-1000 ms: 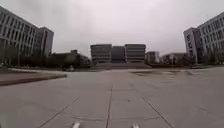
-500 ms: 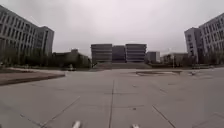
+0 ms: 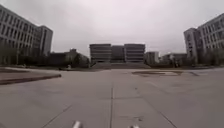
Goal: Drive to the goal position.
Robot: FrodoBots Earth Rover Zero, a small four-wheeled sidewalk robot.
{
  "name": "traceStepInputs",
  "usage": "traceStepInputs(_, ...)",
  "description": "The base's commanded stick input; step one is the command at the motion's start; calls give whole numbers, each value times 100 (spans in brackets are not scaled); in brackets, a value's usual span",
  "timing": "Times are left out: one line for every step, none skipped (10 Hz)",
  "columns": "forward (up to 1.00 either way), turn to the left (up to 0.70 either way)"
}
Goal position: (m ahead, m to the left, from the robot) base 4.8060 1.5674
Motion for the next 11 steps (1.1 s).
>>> traceStepInputs(70,0)
traceStepInputs(70,0)
traceStepInputs(70,-1)
traceStepInputs(70,-2)
traceStepInputs(70,-3)
traceStepInputs(70,-4)
traceStepInputs(70,-1)
traceStepInputs(70,0)
traceStepInputs(70,-5)
traceStepInputs(70,-16)
traceStepInputs(70,-9)
